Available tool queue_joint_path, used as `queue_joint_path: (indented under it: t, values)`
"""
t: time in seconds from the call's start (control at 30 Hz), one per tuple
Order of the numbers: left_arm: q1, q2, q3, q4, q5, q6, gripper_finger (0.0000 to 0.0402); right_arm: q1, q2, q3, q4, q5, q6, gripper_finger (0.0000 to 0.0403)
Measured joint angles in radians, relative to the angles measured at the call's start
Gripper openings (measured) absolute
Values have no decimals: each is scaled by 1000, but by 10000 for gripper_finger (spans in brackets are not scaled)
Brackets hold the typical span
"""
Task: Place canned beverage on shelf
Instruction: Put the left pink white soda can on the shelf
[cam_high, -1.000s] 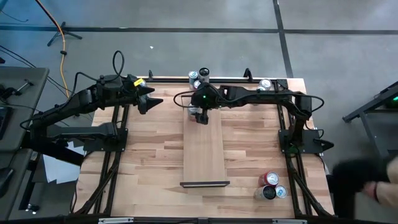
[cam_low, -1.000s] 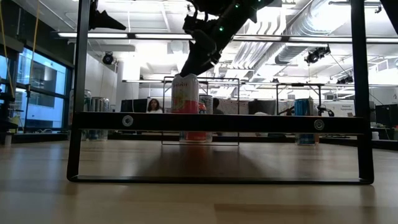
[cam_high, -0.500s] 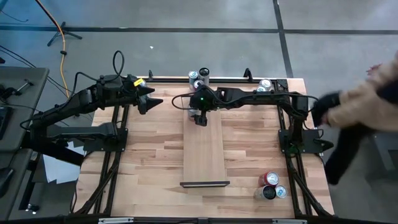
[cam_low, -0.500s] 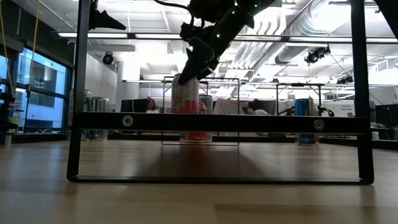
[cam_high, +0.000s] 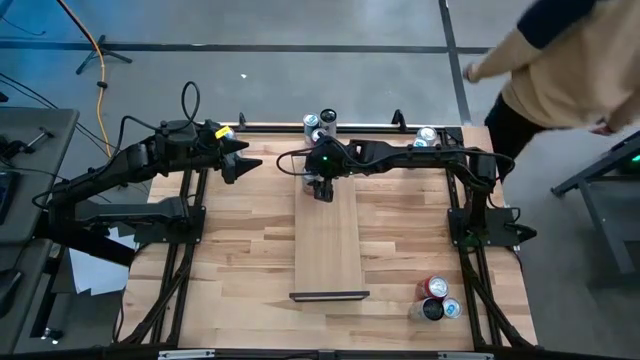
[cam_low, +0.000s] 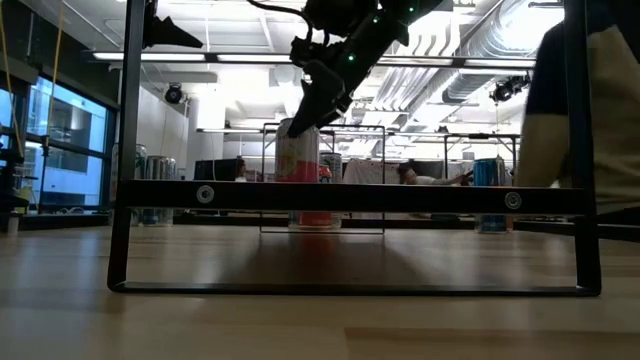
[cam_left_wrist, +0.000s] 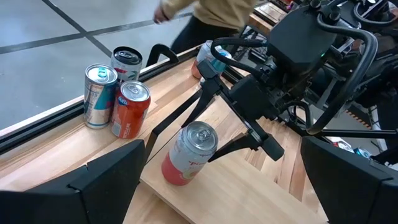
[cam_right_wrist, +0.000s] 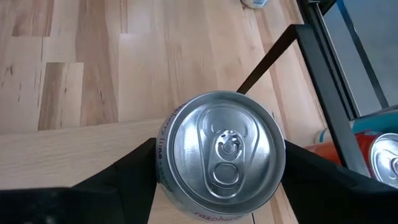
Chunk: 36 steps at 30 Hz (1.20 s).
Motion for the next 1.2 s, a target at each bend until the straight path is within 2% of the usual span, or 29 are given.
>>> queue_joint_path:
  t: [0.2,0.37,0.5,0.6,0.77,1.2]
  values:
    - [0,0,0,0,16,1,390,16,-13,0,-32,53,186,274]
    - [0,0,0,0,17,2,390,68,-13,0,-22,181,504,274]
    - [0,0,0,0,16,2,390,124,-13,0,-19,317,660,274]
    - [0,0,0,0,15,2,390,147,-12,8,-37,352,753,274]
    - [0,0,0,5,13,2,390,157,33,124,-204,445,764,274]
    - [0,0,0,7,13,2,390,150,224,378,-368,512,689,274]
